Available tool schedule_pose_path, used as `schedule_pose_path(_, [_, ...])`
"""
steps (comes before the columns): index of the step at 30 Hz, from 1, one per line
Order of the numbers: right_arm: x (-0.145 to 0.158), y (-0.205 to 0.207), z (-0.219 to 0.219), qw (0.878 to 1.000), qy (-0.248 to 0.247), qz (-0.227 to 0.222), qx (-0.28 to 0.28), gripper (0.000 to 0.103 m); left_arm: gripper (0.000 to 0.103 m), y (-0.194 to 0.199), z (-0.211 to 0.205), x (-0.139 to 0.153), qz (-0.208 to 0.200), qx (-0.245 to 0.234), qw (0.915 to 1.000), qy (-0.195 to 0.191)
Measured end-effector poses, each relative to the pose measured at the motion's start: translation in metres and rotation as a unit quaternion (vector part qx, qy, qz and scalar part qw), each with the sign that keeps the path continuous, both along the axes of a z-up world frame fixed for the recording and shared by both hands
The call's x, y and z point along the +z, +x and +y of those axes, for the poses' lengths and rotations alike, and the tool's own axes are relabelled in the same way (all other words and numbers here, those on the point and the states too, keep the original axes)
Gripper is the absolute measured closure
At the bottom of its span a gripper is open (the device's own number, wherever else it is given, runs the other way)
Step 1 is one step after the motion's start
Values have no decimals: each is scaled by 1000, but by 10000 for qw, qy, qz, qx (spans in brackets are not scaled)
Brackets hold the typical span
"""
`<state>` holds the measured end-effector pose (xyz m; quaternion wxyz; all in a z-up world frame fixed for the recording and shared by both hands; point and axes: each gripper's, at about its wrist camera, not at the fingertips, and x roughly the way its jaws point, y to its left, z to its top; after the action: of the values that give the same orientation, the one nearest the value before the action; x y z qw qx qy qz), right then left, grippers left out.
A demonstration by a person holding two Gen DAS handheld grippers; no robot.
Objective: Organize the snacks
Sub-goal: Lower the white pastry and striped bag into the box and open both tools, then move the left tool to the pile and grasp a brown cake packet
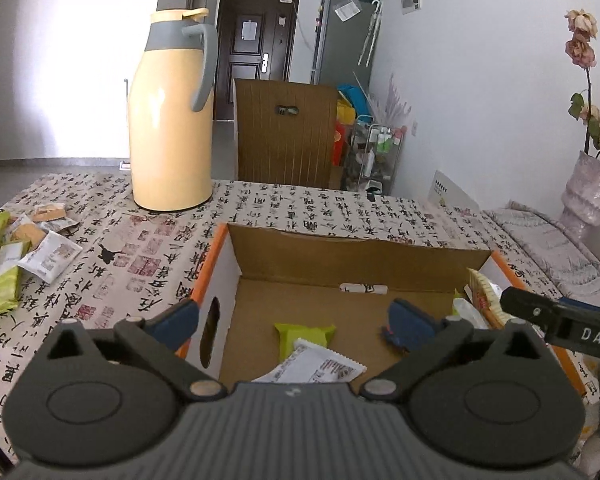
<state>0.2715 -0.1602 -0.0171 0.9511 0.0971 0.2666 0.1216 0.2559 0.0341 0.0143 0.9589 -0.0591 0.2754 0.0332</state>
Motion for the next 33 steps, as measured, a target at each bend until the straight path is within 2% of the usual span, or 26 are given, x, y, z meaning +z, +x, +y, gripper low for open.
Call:
schedule_pose_path(9, [22,-14,0,9996,-191,-212,51,0,0,-12,-5,19,-93,-20,9998,158])
schedule_pose_path(21, [50,-70,1,9983,-387,-398,185,0,0,-59,-9,38,-137,-73,9996,237])
schedule_pose_path(28, [54,-114,0,9980,-426,-383,272,0,0,-96,-11,35,-80,-148,9996,212])
schedule_pose_path(33, [47,-145,1,9977,-489,-281,374,0,0,-120,-11,23,95,-201,9995,215])
